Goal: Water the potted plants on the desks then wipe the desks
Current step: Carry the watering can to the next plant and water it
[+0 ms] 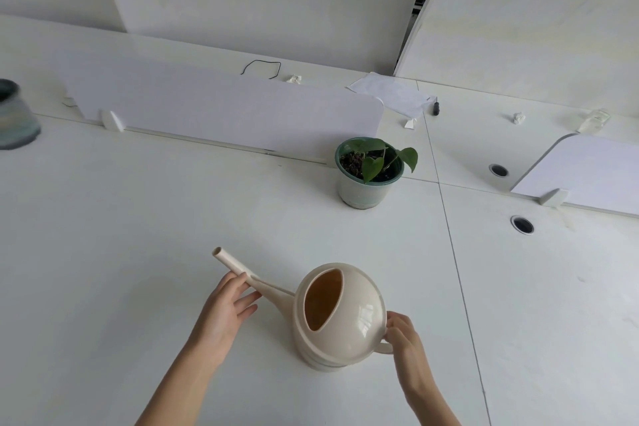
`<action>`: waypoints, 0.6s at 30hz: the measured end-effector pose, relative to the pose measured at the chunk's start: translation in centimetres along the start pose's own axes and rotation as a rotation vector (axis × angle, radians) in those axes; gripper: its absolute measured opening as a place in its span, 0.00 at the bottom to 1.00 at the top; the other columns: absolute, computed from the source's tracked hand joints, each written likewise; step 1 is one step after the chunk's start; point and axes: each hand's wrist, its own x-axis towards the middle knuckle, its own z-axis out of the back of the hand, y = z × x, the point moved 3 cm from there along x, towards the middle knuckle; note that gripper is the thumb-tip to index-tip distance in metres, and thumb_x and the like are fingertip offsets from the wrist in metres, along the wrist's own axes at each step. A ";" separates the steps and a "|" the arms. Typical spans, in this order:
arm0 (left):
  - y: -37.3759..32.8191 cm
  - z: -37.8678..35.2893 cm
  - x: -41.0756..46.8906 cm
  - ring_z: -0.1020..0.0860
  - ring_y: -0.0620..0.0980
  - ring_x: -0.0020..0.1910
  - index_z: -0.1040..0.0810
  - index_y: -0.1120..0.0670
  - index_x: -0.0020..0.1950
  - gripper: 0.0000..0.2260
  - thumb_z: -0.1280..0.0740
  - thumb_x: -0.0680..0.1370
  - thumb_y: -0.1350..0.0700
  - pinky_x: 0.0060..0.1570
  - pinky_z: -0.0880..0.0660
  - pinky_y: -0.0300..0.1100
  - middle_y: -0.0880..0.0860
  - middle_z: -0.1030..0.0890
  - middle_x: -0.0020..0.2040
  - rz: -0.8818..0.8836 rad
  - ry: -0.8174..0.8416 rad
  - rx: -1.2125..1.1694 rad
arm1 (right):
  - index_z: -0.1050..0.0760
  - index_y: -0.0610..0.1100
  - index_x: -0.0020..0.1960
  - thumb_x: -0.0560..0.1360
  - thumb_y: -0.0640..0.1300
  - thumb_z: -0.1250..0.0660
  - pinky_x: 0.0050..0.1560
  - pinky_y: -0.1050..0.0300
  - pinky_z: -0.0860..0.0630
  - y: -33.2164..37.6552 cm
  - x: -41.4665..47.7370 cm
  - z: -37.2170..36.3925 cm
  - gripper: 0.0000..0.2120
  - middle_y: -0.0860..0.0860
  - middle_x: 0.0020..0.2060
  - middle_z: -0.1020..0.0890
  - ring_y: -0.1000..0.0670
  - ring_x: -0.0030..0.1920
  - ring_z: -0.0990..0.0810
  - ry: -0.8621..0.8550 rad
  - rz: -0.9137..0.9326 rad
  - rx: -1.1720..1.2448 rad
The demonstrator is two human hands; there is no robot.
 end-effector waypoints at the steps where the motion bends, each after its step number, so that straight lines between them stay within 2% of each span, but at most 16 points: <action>1: 0.1 0.1 0.0 0.26 0.58 0.58 0.27 0.50 0.49 0.08 0.46 0.81 0.56 0.62 0.35 0.51 0.57 0.24 0.59 0.005 -0.015 -0.013 | 0.32 0.38 0.31 0.60 0.44 0.45 0.46 0.63 0.32 -0.1 0.1 -0.1 0.09 0.43 0.52 0.26 0.54 0.51 0.27 0.006 0.004 -0.012; 5: 0.2 0.2 -0.4 0.26 0.58 0.58 0.26 0.51 0.50 0.09 0.46 0.81 0.56 0.62 0.35 0.51 0.54 0.22 0.54 0.008 -0.021 -0.015 | 0.31 0.37 0.29 0.62 0.44 0.45 0.49 0.60 0.31 -0.1 0.6 -0.2 0.11 0.46 0.51 0.25 0.52 0.52 0.26 0.028 0.017 -0.021; 8: 0.0 0.5 -1.0 0.25 0.56 0.54 0.27 0.51 0.52 0.07 0.42 0.79 0.51 0.57 0.33 0.50 0.53 0.23 0.54 0.018 -0.077 0.163 | 0.26 0.32 0.35 0.76 0.44 0.43 0.52 0.54 0.28 0.1 1.5 0.3 0.18 0.49 0.48 0.23 0.47 0.51 0.24 0.041 0.008 -0.030; 10: -1.1 0.7 -2.1 0.27 0.53 0.48 0.28 0.50 0.43 0.16 0.38 0.67 0.39 0.51 0.34 0.47 0.53 0.25 0.48 -0.018 -0.116 0.483 | 0.24 0.36 0.34 0.79 0.44 0.44 0.53 0.56 0.29 0.9 2.8 1.2 0.19 0.50 0.47 0.21 0.49 0.51 0.24 -0.010 0.014 -0.045; 11: -2.3 0.3 -2.8 0.26 0.53 0.47 0.27 0.51 0.39 0.18 0.39 0.62 0.37 0.50 0.33 0.46 0.53 0.24 0.45 -0.063 -0.102 0.615 | 0.24 0.39 0.34 0.79 0.45 0.45 0.56 0.54 0.29 1.4 3.9 1.8 0.20 0.49 0.47 0.20 0.49 0.52 0.24 -0.058 0.027 -0.048; 13: -5.1 -1.4 -3.2 0.22 0.55 0.48 0.23 0.50 0.35 0.14 0.39 0.62 0.40 0.53 0.30 0.48 0.53 0.19 0.41 -0.140 -0.083 0.614 | 0.24 0.46 0.36 0.79 0.46 0.45 0.61 0.47 0.30 3.1 6.7 2.8 0.17 0.45 0.48 0.19 0.46 0.55 0.23 -0.145 0.031 -0.025; 16: -8.7 -5.5 -0.7 0.20 0.53 0.51 0.20 0.47 0.43 0.19 0.37 0.61 0.36 0.58 0.27 0.51 0.50 0.17 0.47 -0.232 -0.021 0.582 | 0.24 0.44 0.45 0.79 0.45 0.44 0.58 0.48 0.29 6.8 11.4 3.8 0.11 0.42 0.51 0.21 0.44 0.55 0.23 -0.201 0.016 0.077; 18: -9.9 -8.8 2.5 0.25 0.52 0.61 0.21 0.50 0.57 0.18 0.37 0.73 0.44 0.66 0.32 0.51 0.52 0.21 0.59 -0.296 0.019 0.619 | 0.26 0.40 0.55 0.78 0.43 0.43 0.57 0.51 0.30 8.9 14.3 3.9 0.11 0.41 0.58 0.23 0.45 0.55 0.25 -0.205 0.001 0.148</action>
